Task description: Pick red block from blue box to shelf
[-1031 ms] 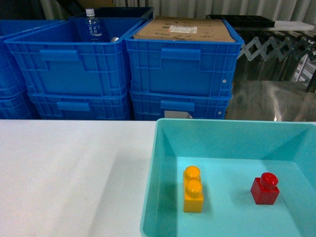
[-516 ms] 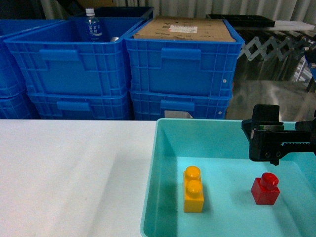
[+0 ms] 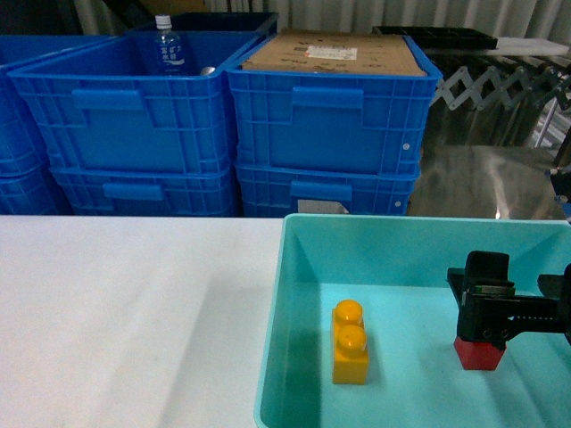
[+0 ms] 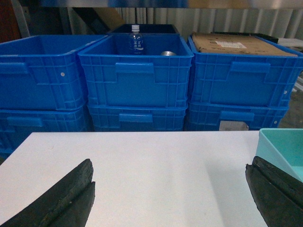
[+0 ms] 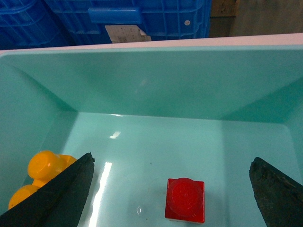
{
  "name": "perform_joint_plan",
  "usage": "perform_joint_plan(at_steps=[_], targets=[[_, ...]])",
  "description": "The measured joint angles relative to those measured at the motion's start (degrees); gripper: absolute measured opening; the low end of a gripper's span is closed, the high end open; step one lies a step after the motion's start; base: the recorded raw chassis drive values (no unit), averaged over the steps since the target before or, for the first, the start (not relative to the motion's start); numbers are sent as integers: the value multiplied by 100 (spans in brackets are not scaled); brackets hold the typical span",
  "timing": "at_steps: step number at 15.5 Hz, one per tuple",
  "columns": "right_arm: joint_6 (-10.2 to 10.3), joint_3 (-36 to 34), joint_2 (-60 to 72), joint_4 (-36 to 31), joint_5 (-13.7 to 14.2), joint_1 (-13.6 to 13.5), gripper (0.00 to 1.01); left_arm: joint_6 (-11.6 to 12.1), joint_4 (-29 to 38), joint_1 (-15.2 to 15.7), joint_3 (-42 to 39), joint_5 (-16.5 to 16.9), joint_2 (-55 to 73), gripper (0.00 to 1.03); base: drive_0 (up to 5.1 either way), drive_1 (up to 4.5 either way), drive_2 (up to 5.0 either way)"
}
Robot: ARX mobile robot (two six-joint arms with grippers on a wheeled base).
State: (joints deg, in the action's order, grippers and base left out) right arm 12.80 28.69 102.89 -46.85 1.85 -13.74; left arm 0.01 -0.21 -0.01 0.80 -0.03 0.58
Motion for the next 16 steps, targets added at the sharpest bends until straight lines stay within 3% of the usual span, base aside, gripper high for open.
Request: perform_joint_plan(at_steps=[7,14,16], targets=[[-197,2,634,-634,280,-2,98,0,2,0,0,0,0,98,0,0,0],[-243,7,485,-721,278,-2,98,2,0,0,0,0,0,98,0,0,0],[-192,-103,446,-466,127,-98,98,0,-2,0,0,0,0,98,0,0,0]])
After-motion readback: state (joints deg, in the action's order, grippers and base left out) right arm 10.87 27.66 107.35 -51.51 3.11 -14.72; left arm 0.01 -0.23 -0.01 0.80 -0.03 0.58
